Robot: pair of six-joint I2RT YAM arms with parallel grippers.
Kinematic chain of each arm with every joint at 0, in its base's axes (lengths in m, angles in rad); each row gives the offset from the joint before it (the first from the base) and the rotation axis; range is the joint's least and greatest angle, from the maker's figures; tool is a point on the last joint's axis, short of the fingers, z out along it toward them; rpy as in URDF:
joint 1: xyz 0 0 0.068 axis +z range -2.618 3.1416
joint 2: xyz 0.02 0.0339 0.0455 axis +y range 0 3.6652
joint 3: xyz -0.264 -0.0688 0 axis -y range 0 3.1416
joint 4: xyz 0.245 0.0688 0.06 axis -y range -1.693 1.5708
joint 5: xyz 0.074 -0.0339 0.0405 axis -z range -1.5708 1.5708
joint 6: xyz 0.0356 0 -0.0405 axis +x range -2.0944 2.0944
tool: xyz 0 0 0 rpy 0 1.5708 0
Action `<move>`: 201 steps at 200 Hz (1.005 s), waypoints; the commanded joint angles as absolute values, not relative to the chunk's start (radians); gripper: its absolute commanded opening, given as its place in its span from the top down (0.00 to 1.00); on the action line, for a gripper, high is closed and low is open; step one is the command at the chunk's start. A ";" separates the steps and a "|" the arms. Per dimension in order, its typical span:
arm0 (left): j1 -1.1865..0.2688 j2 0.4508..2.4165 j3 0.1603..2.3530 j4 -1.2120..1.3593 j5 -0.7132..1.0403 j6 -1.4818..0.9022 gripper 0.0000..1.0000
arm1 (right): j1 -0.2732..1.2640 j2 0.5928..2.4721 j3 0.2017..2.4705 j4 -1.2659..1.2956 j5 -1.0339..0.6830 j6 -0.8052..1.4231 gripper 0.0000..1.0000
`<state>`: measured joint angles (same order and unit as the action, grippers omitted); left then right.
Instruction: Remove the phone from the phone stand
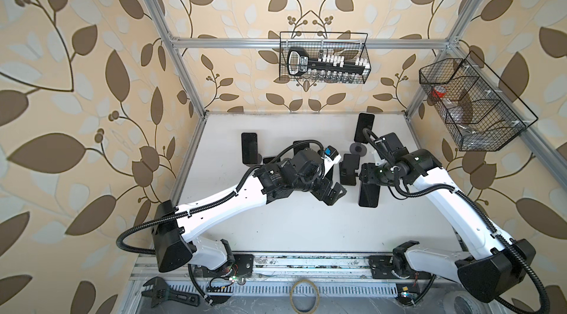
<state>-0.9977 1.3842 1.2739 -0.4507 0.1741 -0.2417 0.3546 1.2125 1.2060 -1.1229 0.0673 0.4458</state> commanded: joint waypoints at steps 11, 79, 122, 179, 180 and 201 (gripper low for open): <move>-1.023 1.385 1.286 -0.458 0.154 -0.269 0.01 | 0.360 1.186 1.161 -1.144 0.025 0.452 0.48; -1.029 1.434 1.333 -0.513 0.210 -0.235 0.01 | 0.359 1.178 1.021 -1.101 -0.030 0.459 0.48; -1.029 1.492 1.342 -0.520 0.253 -0.223 0.01 | 0.360 1.202 0.977 -1.079 -0.015 0.443 0.48; -1.029 1.496 1.318 -0.533 0.267 -0.223 0.01 | 0.351 1.274 0.968 -1.070 -0.033 0.421 0.48; -1.029 1.496 1.317 -0.533 0.268 -0.223 0.01 | 0.351 1.276 0.968 -1.070 -0.034 0.421 0.48; -1.029 1.497 1.313 -0.540 0.269 -0.209 0.01 | 0.341 1.312 0.975 -1.069 -0.036 0.415 0.48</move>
